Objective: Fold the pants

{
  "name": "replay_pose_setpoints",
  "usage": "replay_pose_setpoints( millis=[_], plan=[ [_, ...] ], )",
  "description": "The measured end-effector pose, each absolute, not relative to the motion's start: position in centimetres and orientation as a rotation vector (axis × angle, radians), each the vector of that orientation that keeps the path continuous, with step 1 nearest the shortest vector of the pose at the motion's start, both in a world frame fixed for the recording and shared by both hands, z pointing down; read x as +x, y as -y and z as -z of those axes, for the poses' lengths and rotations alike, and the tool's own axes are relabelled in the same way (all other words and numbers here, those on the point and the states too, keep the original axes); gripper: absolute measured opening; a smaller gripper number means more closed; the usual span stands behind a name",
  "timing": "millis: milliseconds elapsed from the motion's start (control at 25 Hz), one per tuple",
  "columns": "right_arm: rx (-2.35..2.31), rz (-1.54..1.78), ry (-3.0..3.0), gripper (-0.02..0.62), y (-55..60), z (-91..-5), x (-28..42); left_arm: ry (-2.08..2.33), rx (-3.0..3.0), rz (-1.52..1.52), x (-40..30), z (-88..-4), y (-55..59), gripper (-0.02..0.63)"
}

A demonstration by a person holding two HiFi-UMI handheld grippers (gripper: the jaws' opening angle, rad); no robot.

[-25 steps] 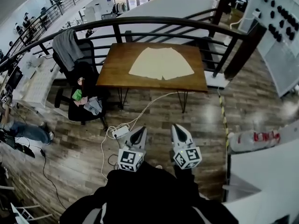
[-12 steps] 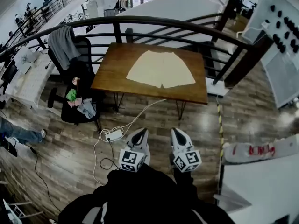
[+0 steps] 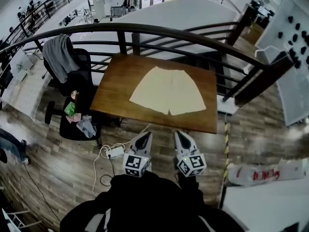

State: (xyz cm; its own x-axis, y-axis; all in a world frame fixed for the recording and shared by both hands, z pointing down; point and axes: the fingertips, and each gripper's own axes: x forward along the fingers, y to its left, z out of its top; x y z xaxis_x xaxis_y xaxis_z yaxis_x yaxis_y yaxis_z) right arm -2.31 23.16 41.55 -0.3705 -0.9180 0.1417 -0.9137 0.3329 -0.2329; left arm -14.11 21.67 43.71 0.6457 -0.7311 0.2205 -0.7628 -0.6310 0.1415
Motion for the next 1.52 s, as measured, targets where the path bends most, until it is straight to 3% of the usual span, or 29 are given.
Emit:
replay_pose_setpoints(
  millis=[600, 1520],
  plan=[
    [-1.754, 0.449, -2.626, 0.003, -3.6, -42.6, -2.0, 1.205, 2.620, -0.235, -13.1, -44.6, -2.8, 0.002],
    [-1.330, 0.578, -3.051, 0.005, 12.9, -49.5, 0.1, 1.543, 2.234, -0.384, -10.3, -52.1, 8.5, 0.002]
  ],
)
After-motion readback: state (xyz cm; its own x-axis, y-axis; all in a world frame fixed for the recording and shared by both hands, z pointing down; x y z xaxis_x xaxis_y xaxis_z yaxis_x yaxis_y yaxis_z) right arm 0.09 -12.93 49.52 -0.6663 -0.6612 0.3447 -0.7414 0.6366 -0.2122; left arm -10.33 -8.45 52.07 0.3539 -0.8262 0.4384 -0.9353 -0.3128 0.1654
